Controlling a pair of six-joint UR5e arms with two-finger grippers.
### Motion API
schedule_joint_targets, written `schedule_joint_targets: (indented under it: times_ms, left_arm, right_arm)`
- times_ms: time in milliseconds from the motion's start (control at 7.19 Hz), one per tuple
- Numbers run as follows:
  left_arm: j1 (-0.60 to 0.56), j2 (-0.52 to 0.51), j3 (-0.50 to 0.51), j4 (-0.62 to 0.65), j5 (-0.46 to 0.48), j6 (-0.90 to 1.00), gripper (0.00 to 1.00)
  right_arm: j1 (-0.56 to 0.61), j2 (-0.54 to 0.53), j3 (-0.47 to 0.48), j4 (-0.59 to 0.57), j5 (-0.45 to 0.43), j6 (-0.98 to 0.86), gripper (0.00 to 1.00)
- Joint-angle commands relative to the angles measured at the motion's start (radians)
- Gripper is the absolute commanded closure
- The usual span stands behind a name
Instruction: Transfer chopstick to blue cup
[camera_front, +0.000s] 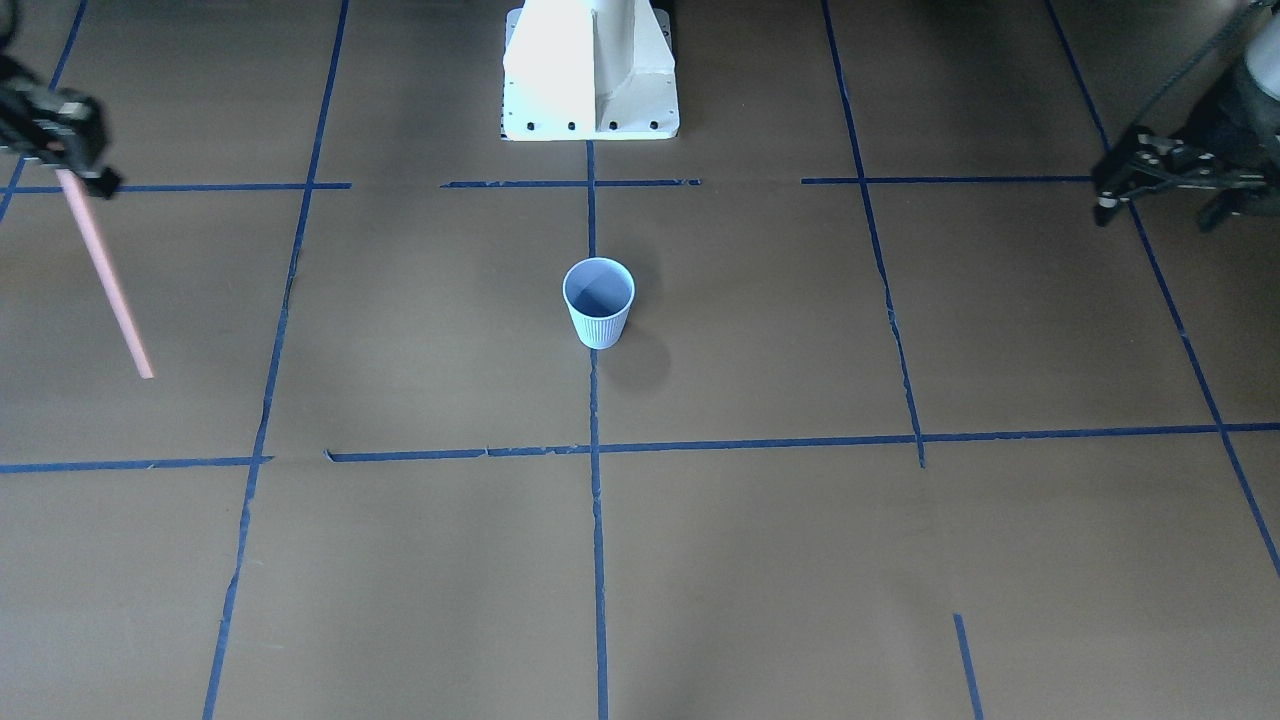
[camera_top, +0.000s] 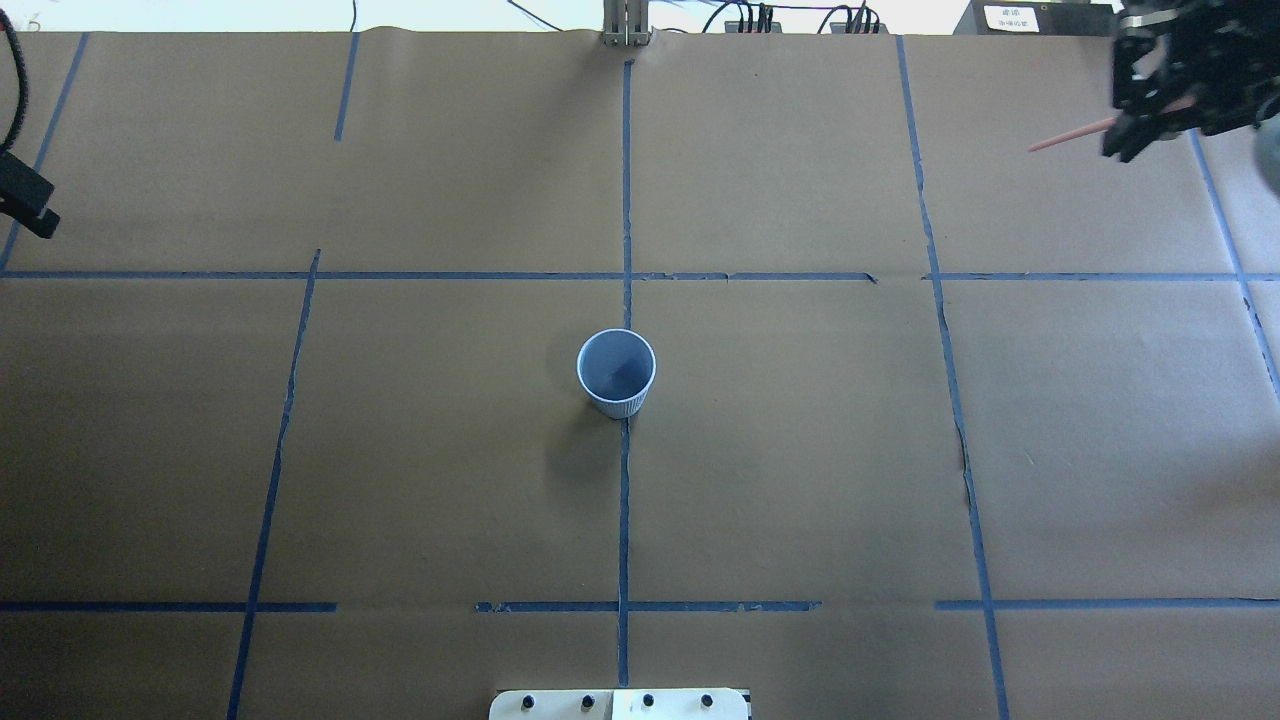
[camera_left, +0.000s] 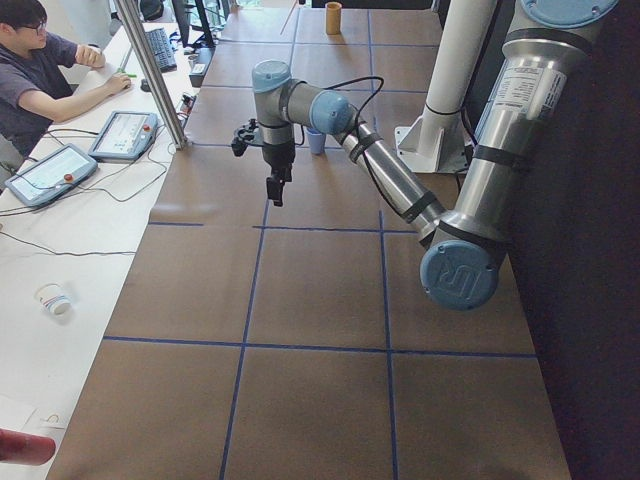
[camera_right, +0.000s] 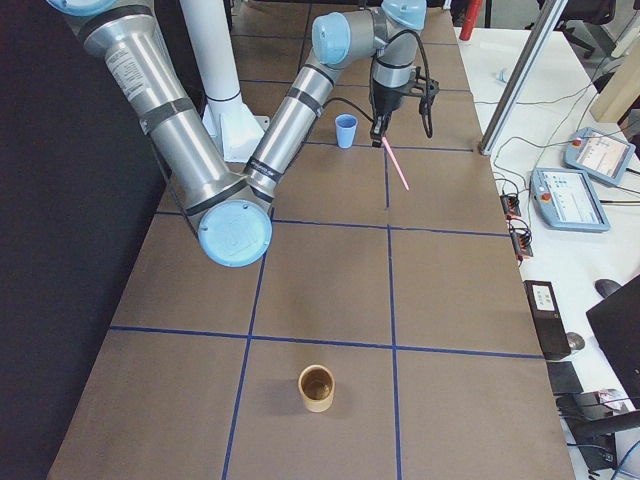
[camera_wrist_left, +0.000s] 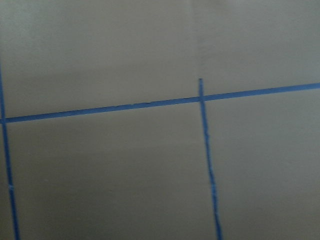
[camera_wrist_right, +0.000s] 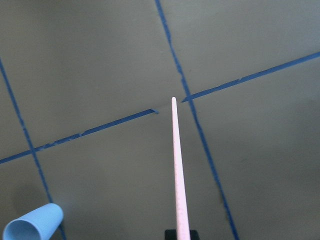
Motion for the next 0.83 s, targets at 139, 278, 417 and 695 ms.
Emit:
schedule_joint_targets:
  times_ms: [139,278,417,695]
  left_arm:
    - [-0.110,0.068,0.219,-0.173,-0.095,0.211,0.00]
    - [-0.113,0.088,0.262,-0.251,-0.112,0.209,0.00]
    - [-0.114,0.088,0.286,-0.263,-0.113,0.211,0.00]
    - [-0.122,0.088,0.293,-0.264,-0.114,0.212,0.00]
  right_arm:
    - [-0.255,0.104,-0.010,0.155,-0.030,0.259,1.00]
    - [-0.324,0.120,-0.025,0.237,-0.050,0.359,1.00]
    - [-0.398,0.158,-0.080,0.311,-0.083,0.469,1.00]
    - [-0.559,0.267,-0.195,0.341,-0.255,0.558,1.00]
